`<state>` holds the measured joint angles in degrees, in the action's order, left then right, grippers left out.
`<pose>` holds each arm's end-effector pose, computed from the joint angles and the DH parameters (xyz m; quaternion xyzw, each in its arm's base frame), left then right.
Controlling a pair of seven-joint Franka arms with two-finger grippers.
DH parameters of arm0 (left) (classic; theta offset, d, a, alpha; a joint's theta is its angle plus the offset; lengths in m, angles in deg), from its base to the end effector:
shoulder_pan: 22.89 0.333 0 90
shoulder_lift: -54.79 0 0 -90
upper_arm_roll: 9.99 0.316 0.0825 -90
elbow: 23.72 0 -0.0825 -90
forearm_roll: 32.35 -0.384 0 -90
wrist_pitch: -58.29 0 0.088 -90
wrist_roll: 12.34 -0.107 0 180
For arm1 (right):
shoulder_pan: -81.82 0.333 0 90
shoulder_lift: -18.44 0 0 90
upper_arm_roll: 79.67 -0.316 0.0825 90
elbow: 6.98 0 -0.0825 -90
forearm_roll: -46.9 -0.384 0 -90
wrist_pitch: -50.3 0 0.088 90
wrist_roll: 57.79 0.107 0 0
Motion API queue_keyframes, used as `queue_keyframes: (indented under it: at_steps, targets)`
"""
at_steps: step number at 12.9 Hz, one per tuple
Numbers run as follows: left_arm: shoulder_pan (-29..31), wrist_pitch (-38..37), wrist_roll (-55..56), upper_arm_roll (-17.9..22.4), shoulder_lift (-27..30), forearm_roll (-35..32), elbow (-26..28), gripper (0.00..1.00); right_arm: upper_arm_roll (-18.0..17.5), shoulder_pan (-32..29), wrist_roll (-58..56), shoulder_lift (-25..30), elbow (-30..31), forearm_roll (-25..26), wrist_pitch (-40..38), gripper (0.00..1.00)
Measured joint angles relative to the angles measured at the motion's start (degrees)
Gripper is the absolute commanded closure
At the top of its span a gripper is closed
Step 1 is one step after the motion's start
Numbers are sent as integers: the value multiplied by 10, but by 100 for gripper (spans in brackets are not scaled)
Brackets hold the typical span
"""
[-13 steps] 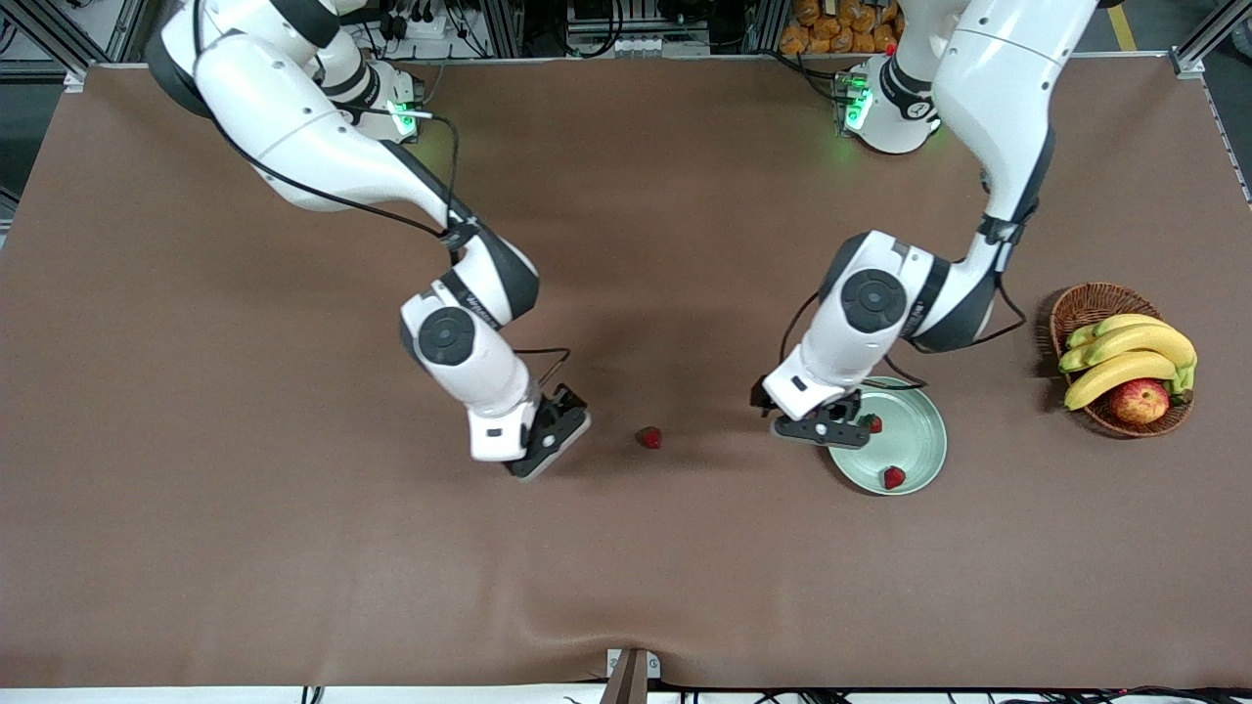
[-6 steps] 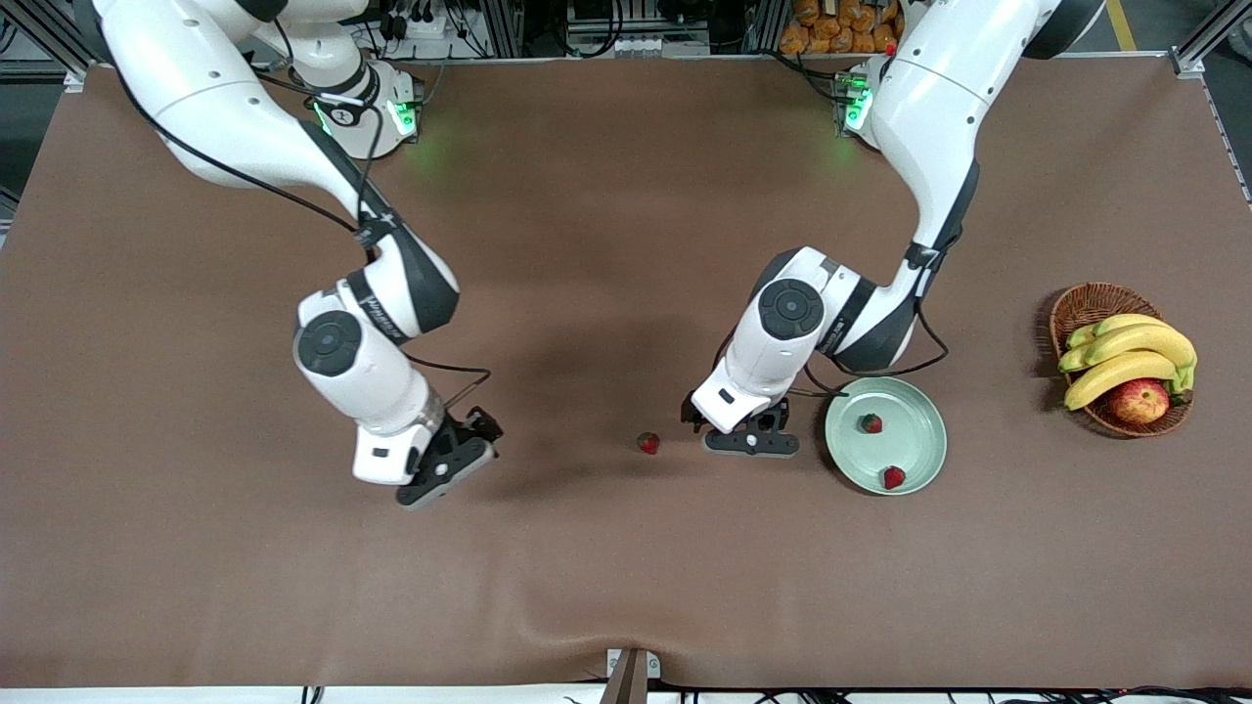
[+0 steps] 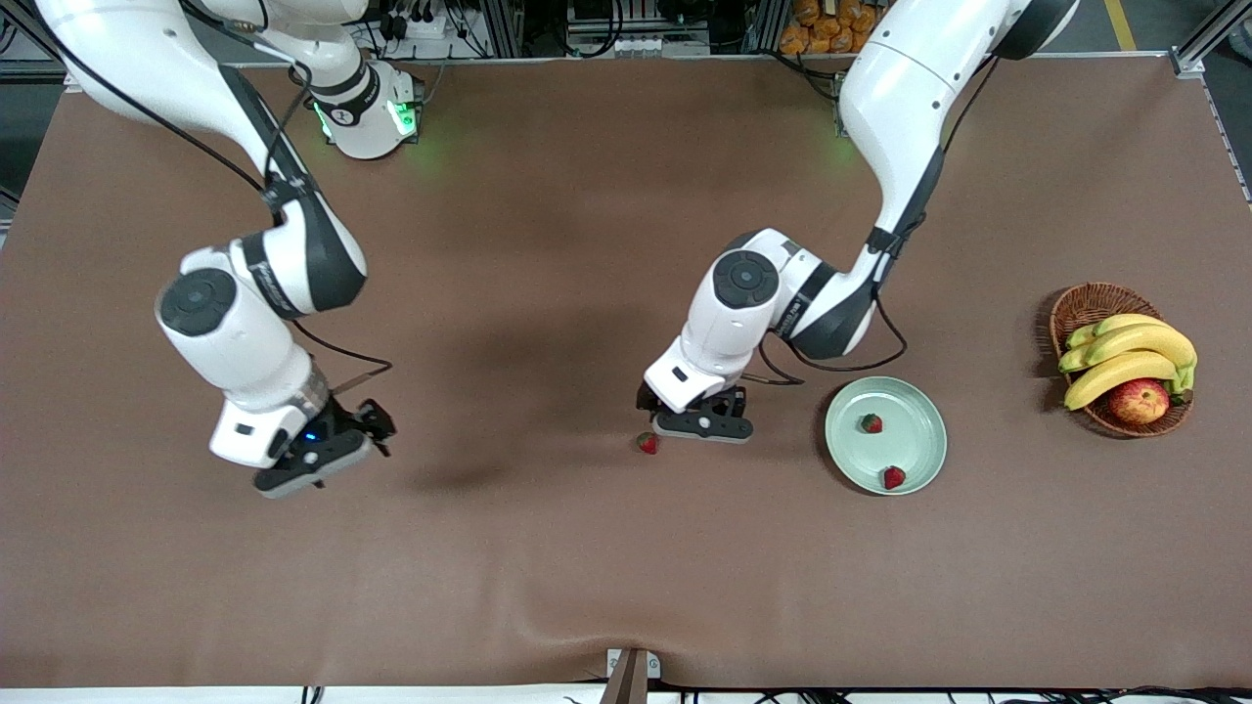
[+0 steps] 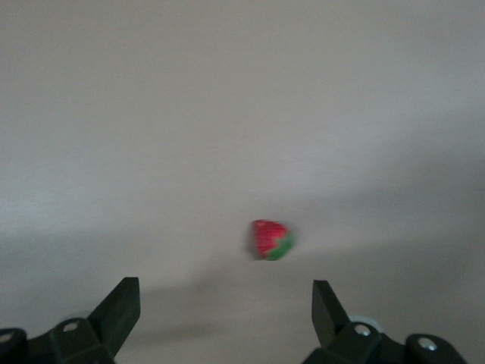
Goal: Collect all strawberries into plate
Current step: 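Lower the left gripper onto the strawberry while the right gripper withdraws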
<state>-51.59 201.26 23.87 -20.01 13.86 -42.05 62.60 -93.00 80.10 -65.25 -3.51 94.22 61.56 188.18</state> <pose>0.5913 -0.4435 0.2778 0.9883 -0.0524 0.1175 0.0819 0.6627 0.1191 0.3794 0.9619 0.2312 0.1367 0.0511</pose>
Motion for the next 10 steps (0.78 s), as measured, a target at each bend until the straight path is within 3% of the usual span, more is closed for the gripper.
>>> queue_keyframes:
  at_steps: [2,6,10]
  targets:
    - [-7,22,-1,2,-12,-2,-3,0,40,19,0,57,23,-3,-59,0]
    - [-5,79,-1,8,-41,-41,-4,0,108,45,1,140,26,-56,-213,0]
    - [-10,111,-1,8,-60,-83,-5,16,157,47,2,175,-26,-140,-377,0]
